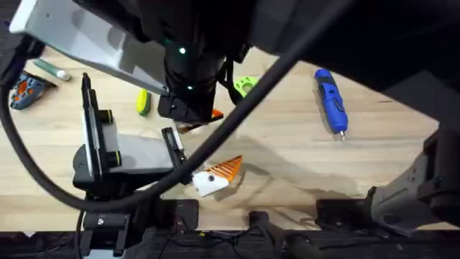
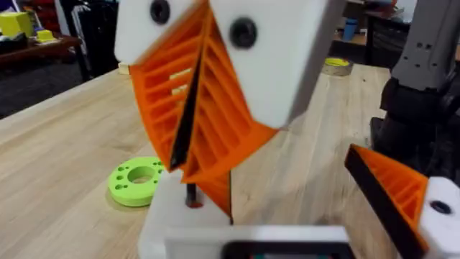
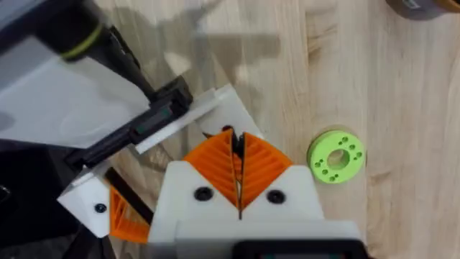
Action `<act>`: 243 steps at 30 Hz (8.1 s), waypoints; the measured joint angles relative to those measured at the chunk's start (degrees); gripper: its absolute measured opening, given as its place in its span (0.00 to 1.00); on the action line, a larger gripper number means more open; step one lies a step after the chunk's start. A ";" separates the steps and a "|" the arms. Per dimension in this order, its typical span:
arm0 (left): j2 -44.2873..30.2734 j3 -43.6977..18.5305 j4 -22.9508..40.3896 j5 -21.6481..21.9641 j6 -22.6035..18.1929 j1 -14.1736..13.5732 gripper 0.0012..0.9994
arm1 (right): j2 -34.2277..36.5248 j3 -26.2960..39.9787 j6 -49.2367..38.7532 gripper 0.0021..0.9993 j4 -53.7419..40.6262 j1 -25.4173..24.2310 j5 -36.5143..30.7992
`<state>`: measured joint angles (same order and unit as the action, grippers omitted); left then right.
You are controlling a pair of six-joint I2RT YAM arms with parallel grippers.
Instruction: Pick up the gripper from the table and insert it into the empty holder that is missing its gripper. Then pick up a screw, insert it into the mounting hole, and use the screwdriver to tighten it. Finally, clean up the table by picking up the vegetable and placing it into the bucket.
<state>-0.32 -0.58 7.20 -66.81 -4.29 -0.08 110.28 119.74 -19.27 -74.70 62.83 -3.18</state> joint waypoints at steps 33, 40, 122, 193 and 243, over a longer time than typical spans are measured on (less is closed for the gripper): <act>0.00 0.00 -0.02 -0.02 -0.13 0.00 0.99 | -0.02 0.00 0.22 0.00 0.07 0.00 1.99; 0.00 0.00 -0.02 -0.02 -0.20 0.00 0.99 | -0.02 0.00 0.22 0.00 1.18 0.00 1.78; 0.01 0.00 -0.02 -0.02 -0.20 0.00 0.99 | 0.00 0.00 0.95 0.00 0.48 0.00 1.53; -0.37 0.00 0.09 -0.46 1.18 0.00 0.99 | -0.01 -3.93 2.60 0.00 2.36 0.00 1.97; -0.31 0.00 0.09 -0.70 0.00 0.00 0.99 | -29.28 -30.51 32.16 0.91 6.19 -24.41 -8.16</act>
<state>-0.62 -0.58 7.29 -67.51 -4.29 -0.08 80.99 89.23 12.89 -68.50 38.41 -11.34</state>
